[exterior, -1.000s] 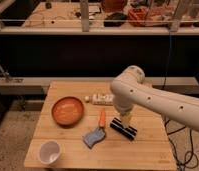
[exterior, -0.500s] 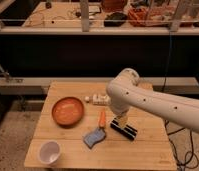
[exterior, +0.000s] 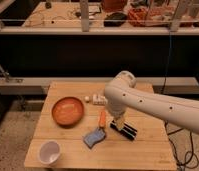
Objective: Wipe the white sponge on the table
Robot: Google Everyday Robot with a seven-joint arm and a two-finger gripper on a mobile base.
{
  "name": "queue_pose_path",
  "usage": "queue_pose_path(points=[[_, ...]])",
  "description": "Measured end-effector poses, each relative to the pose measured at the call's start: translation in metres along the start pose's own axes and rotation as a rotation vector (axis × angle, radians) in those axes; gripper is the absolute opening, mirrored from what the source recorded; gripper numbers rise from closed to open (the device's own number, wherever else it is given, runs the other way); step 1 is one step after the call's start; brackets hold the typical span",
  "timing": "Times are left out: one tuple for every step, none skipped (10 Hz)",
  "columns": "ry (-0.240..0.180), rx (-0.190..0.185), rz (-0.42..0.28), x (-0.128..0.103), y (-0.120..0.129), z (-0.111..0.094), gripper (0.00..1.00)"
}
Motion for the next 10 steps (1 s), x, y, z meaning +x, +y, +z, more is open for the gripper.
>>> queue_pose_path(points=[[-0.008,-0.003,-0.024,-0.005,-0.002,0.005,0.80],[-0.013,-0.005,-0.038,-0.006,-0.002,0.008,0.80],[-0.016,-0.007,-0.053,-0.007,-0.002,0.011,0.80],[-0.021,-0.009,-0.072,-0.010,-0.003,0.014,0.80],[-0.023,-0.010,-0.093,-0.013,-0.005,0.017,0.80],[-0.026,-0.013,-0.112,-0.015,-0.006,0.019,0.80],[-0.027,-0.020,-0.134,-0.021,-0.008,0.024,0.80],[-0.032,-0.024,-0.157,-0.028,-0.010,0.027,0.80],[-0.030,-0.033,-0.174,-0.029,-0.008,0.030,0.80],[-0.031,-0.039,-0.188,-0.031,-0.008,0.032,0.80]])
